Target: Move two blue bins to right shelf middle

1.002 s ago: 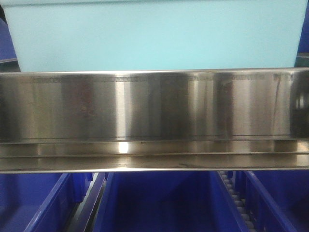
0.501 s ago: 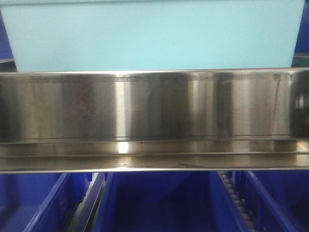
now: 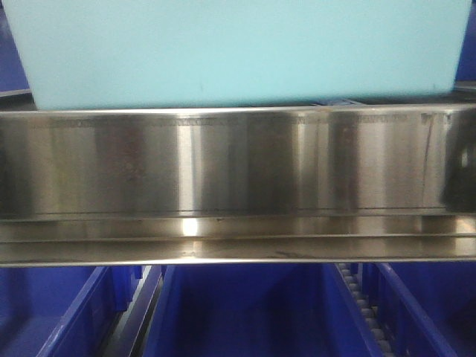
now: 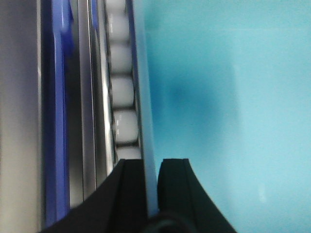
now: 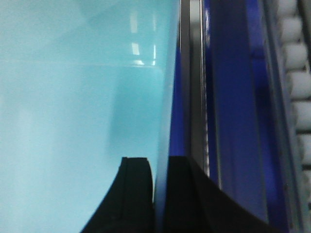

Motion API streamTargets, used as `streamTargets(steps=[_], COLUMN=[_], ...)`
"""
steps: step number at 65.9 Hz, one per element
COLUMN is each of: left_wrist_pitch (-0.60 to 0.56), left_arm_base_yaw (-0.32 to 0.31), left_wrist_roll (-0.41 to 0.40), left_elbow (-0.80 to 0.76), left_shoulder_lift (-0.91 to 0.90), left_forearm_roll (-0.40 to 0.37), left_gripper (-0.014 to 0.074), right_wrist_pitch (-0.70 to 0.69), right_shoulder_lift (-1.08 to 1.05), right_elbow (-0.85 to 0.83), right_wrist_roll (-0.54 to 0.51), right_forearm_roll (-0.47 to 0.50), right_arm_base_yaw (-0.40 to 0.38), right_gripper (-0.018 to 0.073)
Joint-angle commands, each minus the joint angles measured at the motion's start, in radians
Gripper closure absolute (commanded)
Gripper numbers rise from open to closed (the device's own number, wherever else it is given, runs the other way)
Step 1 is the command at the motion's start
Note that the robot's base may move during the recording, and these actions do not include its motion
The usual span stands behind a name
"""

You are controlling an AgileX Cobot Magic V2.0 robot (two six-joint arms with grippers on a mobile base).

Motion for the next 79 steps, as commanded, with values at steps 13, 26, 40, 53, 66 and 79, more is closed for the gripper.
streamTargets(steps=[13, 26, 40, 53, 66, 79], left_wrist_pitch=[-0.236, -0.33, -0.328, -0.328, -0.384, -0.414], left_arm_base_yaw=[-0.006, -0.006, -0.003, 0.002, 0.002, 0.002], left_wrist_roll=[0.001, 0.001, -0.085, -0.129, -0.129, -0.129], left_elbow=[-0.008, -0.008, -0.008, -0.008, -0.008, -0.008], left_shoulder_lift=[-0.174, -0.219, -0.219, -0.219, -0.219, -0.219], left_forearm_roll=[0.098, 0.153, 0.161, 0.156, 0.142, 0.144], left_gripper=[0.0707, 0.0707, 0.0707, 0.0707, 0.0707, 0.0707], right_wrist_pitch=[-0.061, -0.17, -0.201, -0.252, -0.258, -0.258], right_shoulder_lift=[-0.075, -0.076, -0.074, -0.074, -0.074, -0.074], right_elbow=[-0.165, -0.221, -0.221, -0.221, -0.221, -0.221], right_wrist_roll=[0.001, 0.001, 0.001, 0.001, 0.001, 0.001], right_forearm_roll=[-0.058, -0.058, -0.058, -0.086, -0.108, -0.108], right_arm_base_yaw=[0.012, 0.012, 0.012, 0.012, 0.012, 0.012], right_gripper=[0.0721, 0.0721, 0.0721, 0.0721, 0.0721, 0.0721])
